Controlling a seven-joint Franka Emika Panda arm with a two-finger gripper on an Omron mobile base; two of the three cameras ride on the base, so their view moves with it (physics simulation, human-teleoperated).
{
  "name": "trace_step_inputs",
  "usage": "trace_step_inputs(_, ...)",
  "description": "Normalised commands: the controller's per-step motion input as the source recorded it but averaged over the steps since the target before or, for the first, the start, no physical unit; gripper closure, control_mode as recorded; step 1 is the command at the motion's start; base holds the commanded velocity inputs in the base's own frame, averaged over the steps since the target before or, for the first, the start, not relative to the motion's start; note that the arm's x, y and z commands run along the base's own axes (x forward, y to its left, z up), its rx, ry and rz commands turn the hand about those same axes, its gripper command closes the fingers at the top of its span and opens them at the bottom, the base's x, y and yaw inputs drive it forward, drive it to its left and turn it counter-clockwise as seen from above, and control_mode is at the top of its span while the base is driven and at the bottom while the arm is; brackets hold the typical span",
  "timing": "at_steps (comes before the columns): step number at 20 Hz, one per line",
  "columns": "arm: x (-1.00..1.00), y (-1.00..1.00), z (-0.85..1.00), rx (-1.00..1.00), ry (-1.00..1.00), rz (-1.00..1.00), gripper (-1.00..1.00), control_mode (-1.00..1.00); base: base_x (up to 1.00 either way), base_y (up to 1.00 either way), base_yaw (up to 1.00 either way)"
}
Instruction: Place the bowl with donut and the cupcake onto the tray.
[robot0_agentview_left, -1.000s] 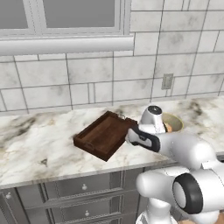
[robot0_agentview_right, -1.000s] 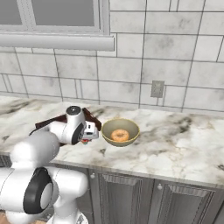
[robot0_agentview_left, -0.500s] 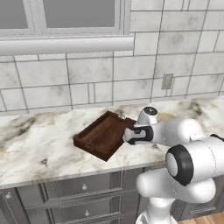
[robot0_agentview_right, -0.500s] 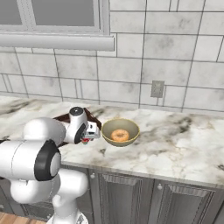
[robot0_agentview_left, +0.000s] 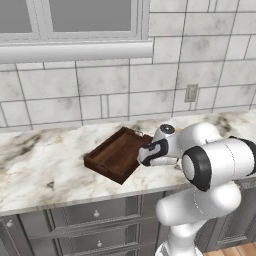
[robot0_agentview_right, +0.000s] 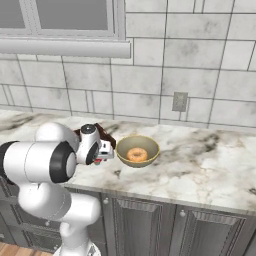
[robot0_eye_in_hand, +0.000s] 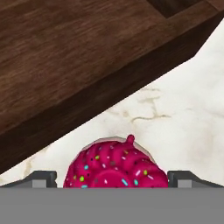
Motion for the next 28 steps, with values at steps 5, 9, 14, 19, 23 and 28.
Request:
trace_step_inputs(5, 0.03, 0.11, -0.11, 0.0, 0.0, 0.0, 1.0, -1.0, 0.0, 0.0, 0.0)
trace_step_inputs(9, -0.15, 0.01, 0.01, 0.0, -0.06, 0.0, 1.0, -1.0, 0.0, 0.0, 0.0)
trace_step_inputs(14, -0.36, 0.0, 0.37, 0.0, -0.15, 0.0, 1.0, -1.0, 0.0, 0.0, 0.0)
trace_step_inputs(19, -0.04, 0.0, 0.6, 0.0, -0.06, 0.0, 1.0, -1.0, 0.0, 0.0, 0.0)
trace_step_inputs(23, 0.07, 0.0, 0.6, 0.02, 0.0, -0.01, 1.0, -1.0, 0.0, 0.0, 0.0)
trace_step_inputs(28, 0.38, 0.0, 0.4, 0.06, 0.0, -0.01, 1.0, -1.0, 0.0, 0.0, 0.0)
